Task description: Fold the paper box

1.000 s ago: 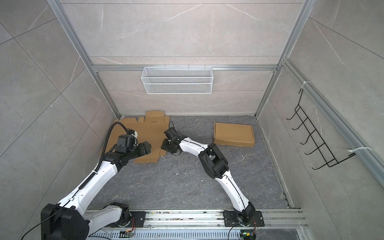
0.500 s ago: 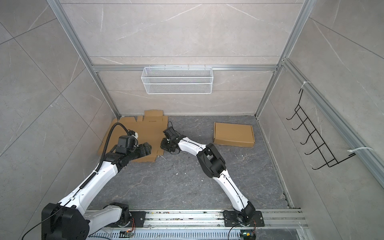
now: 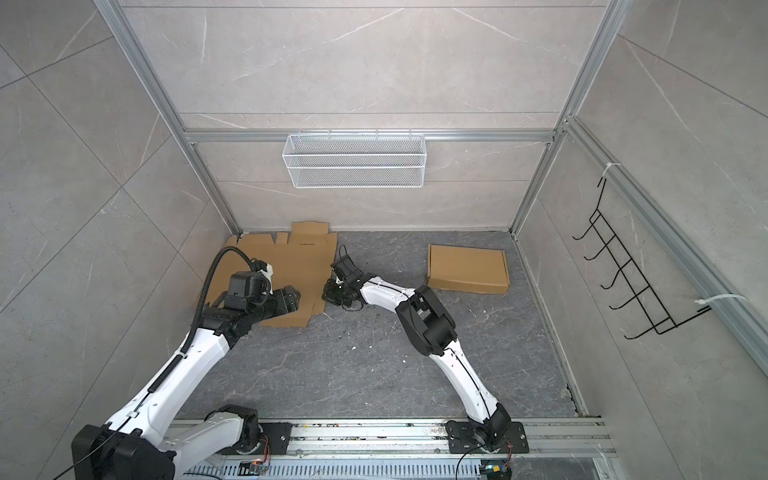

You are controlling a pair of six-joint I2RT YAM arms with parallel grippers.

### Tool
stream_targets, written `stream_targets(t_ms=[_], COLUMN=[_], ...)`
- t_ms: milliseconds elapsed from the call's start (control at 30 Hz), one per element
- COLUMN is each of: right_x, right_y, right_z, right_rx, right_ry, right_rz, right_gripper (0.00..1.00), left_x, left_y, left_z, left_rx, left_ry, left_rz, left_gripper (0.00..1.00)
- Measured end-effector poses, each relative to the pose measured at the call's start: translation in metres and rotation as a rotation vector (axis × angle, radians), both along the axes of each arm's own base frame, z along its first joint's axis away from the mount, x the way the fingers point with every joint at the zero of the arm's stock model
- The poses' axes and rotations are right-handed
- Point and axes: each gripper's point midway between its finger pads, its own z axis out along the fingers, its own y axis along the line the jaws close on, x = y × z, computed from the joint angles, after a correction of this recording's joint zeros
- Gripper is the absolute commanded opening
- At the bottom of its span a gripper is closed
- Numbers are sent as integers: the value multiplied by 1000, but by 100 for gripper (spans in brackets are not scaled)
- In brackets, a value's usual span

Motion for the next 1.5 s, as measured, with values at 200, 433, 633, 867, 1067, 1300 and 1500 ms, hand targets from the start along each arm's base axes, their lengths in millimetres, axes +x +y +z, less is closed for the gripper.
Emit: stream_targets(t_ms=[200,433,633,867,1067,1300,1500], right_x=[-33,-83,-135,-167,-175,-166,-145], right_y=[-39,-139,-233,-292,-310,-320,-313], right_z=[19,38,38,36,34,45,61], right_rx=[10,-60,-170,-247,-308,-334,-265], right_ry=[37,41,96,167,193,142,54], right_rz=[53,101,90,45,35,-12,-56], right_gripper=[2,1,2,9,37,67,67], left_x=[-5,-12,-18,-35,-36,-24,-20], left_y=[-5,-32,-33,-20,-39,-58,-90], left_z=[30,42,53,89,76,38,-2], left_rx=[-14,-44,-31,3,-49,-89,-120], left_ry=[-71,-94,-132,-315,-265,-102,-3], left_rz=[-47,-153,-156,-156,-244,-297,-350], left_gripper=[86,100,100,100,87,78,75])
